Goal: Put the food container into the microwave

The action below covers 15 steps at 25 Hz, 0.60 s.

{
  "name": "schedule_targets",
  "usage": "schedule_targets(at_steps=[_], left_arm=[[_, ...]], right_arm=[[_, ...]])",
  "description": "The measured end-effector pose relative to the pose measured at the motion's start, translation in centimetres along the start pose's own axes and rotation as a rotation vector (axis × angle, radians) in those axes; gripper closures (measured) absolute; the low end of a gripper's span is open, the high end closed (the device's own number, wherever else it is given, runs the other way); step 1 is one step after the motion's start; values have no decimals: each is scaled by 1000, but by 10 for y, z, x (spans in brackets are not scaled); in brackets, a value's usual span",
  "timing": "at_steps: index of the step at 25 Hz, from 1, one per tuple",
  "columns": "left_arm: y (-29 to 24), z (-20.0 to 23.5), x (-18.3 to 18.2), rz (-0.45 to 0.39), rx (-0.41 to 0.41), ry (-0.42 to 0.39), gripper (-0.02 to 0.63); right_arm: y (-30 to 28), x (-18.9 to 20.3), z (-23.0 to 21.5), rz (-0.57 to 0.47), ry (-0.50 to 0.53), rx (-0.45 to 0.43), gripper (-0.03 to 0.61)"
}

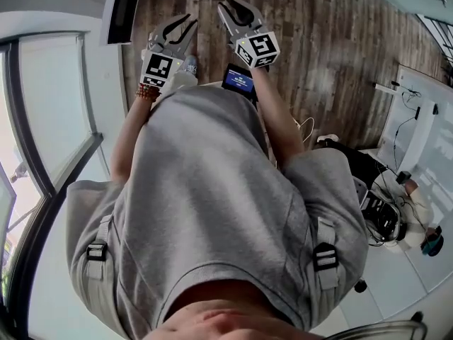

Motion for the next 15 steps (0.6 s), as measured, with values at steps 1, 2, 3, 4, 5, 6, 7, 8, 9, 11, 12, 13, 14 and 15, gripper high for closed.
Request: schedule_targets(at_steps=[1,2,3,4,5,6,7,8,9,11,12,13,14,15], left_arm=[[0,-6,-3,-3,-5,-8,535],[0,-12,-6,-4,-11,-20,535],[-1,-19,-9,-5,-16,-36,535],[-1,-29,-11,-3,-18,-51,535],[0,-39,-15,-2,-18,-61,534],[2,-48,-19,-5,-17,-62,532],[3,-55,-25,-12,-17,-59,532],[5,-62,-31,-22,-17,-58,532],[6,-69,-37,-33,-20,-62,532],[10,-80,-44,-49,-41,-69,532],[10,-86,-47,-54,-58,-65,532],[10,-92,-50,-60,-77,-56,532],[9,-98,-54,-65,-94,-45,532],[9,-105,-57,-71,-109,-37,532]], right_arm=[[7,-2,1,-11,6,-4,471],[14,-5,1,-21,13,-8,471],[23,-6,1,-27,21,-12,471],[34,-7,2,-29,29,-13,471],[46,-9,3,-27,35,-14,471],[57,-11,5,-27,41,-17,471],[68,-13,6,-28,49,-21,471],[76,-16,6,-30,60,-28,471],[84,-19,8,-33,72,-36,471],[98,-22,11,-46,89,-51,471],[106,-24,11,-56,93,-57,471],[113,-26,11,-65,97,-63,471],[121,-27,11,-72,102,-69,471],[129,-28,11,-77,109,-78,471]])
Point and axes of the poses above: the fingertips, and each gripper's own axes: y backward along the fingers, z to its left, x out of its underside, the point moved 4 cm from there along y, backward along the fingers, and after that the axes turned 7 degrees about -x, right-handed, at the moved point
